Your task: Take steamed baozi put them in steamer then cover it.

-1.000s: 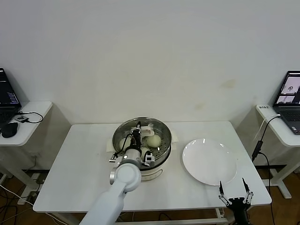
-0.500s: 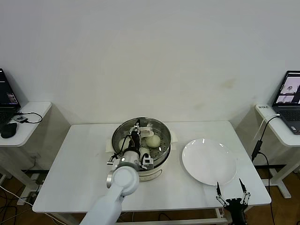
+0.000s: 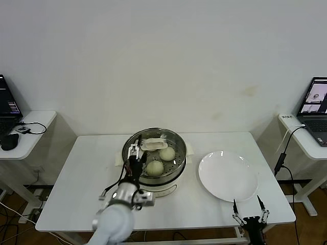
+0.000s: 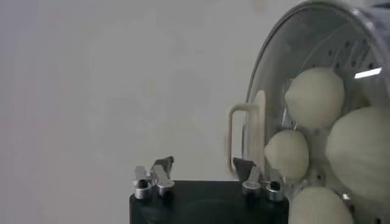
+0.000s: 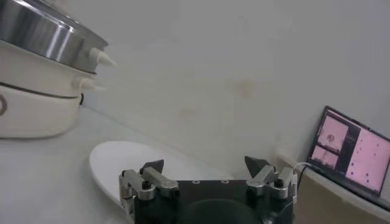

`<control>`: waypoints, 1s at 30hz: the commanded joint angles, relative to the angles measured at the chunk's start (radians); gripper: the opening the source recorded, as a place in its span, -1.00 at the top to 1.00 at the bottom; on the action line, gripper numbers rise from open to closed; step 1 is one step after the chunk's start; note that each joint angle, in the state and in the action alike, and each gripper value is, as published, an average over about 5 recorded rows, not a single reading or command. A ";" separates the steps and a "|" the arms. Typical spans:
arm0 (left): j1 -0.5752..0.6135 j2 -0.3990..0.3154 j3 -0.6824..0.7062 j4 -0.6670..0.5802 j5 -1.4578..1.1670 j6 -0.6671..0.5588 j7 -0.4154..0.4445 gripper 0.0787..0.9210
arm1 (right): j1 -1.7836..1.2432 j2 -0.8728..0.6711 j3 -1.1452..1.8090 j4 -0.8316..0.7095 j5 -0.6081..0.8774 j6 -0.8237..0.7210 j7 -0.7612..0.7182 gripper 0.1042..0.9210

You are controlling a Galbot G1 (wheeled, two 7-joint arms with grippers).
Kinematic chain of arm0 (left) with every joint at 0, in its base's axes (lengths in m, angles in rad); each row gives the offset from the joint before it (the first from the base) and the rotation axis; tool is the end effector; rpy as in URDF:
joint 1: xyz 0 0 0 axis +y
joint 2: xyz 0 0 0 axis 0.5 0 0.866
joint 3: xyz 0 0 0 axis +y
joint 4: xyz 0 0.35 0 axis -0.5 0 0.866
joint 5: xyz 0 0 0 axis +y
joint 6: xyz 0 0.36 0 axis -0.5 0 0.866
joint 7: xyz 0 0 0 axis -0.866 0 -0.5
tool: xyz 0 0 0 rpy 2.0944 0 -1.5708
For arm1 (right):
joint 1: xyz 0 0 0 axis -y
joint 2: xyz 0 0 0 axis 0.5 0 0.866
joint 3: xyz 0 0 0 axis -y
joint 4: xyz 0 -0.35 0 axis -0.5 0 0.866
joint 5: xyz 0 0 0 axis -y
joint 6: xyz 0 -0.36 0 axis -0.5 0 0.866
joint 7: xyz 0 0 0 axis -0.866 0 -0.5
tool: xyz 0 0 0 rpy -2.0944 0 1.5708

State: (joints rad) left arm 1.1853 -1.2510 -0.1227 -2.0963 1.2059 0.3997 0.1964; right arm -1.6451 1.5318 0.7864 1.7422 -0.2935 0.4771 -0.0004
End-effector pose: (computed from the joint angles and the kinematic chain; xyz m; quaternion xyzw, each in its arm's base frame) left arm 0.2566 -0.0621 -0.2366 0.0599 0.7748 0.6275 0.0486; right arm 0.1228 -0.1033 -0.4282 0.0309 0.9746 -0.2217 0.0087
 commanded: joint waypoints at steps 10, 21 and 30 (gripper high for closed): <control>0.562 0.026 -0.454 -0.098 -1.489 -0.504 -0.468 -0.77 | -0.022 -0.039 -0.049 0.031 0.120 -0.025 -0.041 -0.76; 0.626 0.012 -0.466 0.043 -1.537 -0.695 -0.404 -0.77 | -0.147 -0.109 -0.134 0.215 0.312 -0.253 -0.140 -0.76; 0.646 -0.012 -0.464 0.074 -1.513 -0.691 -0.374 -0.77 | -0.172 -0.104 -0.144 0.276 0.309 -0.343 -0.151 -0.76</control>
State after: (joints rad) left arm 1.7730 -1.2489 -0.5434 -2.0759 -0.1825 -0.1928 -0.1785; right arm -1.7664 1.4447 0.6701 1.9196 -0.0485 0.2687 -0.1204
